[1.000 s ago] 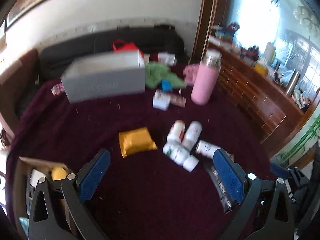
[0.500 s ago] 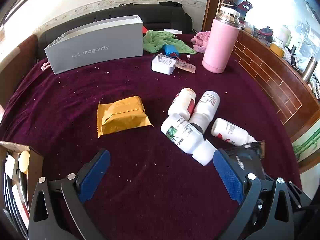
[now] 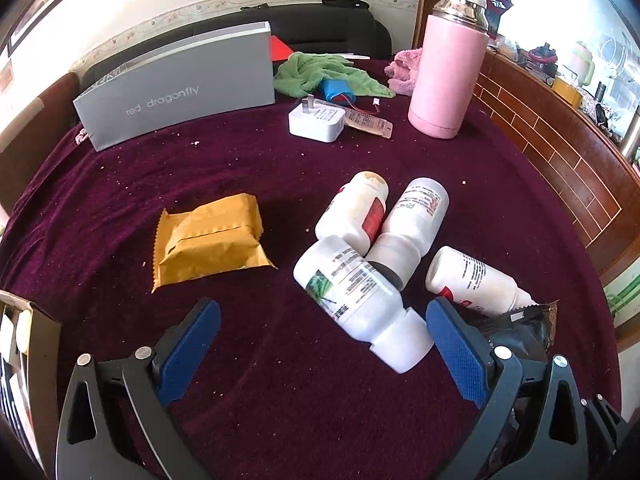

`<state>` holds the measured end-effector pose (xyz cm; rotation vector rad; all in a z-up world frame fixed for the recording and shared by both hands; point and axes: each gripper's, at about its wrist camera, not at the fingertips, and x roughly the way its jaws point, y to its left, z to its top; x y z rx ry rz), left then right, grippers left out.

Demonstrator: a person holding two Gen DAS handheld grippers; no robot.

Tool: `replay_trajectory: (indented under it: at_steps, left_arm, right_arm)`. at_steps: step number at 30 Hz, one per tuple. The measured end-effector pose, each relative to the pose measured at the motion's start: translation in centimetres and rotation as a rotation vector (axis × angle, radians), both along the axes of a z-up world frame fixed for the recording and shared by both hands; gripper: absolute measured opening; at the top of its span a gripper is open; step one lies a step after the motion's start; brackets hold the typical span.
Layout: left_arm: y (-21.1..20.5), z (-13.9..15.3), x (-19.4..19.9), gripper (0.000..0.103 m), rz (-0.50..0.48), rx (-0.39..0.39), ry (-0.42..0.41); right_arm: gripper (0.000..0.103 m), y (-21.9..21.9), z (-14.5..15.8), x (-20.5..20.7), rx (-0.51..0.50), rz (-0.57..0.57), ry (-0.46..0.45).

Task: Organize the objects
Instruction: 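Grasp the black snack pouch with the right gripper while the left grasps a white bottle, then carry the white bottle and black pouch over the cardboard tray with both grippers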

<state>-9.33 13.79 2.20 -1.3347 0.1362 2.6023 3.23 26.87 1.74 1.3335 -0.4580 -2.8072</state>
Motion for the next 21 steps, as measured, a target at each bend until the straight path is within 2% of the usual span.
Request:
replay_trajectory:
  at_steps: [2,4,7,11,21]
  left_arm:
    - [0.0,0.0,0.0,0.077,-0.028,0.024,-0.003]
    - [-0.1,0.0,0.1,0.047,-0.06,0.08,-0.025]
    - [0.2,0.4,0.4,0.034,-0.086,0.08,-0.03]
    - [-0.4,0.7,1.0,0.022,-0.12,0.079,-0.015]
    - [-5.3,1.6,4.3,0.022,-0.12,0.162,-0.027]
  right_arm:
    - [0.052,0.1,-0.1,-0.2,-0.006,-0.001,0.001]
    - [0.052,0.2,-0.1,-0.2,-0.012,-0.002,0.002]
    - [0.053,0.3,-0.2,-0.3,-0.014,-0.003,0.004]
    - [0.054,0.1,-0.2,-0.3,-0.007,0.001,0.005]
    - [0.06,0.1,-0.3,-0.4,-0.009,0.012,0.011]
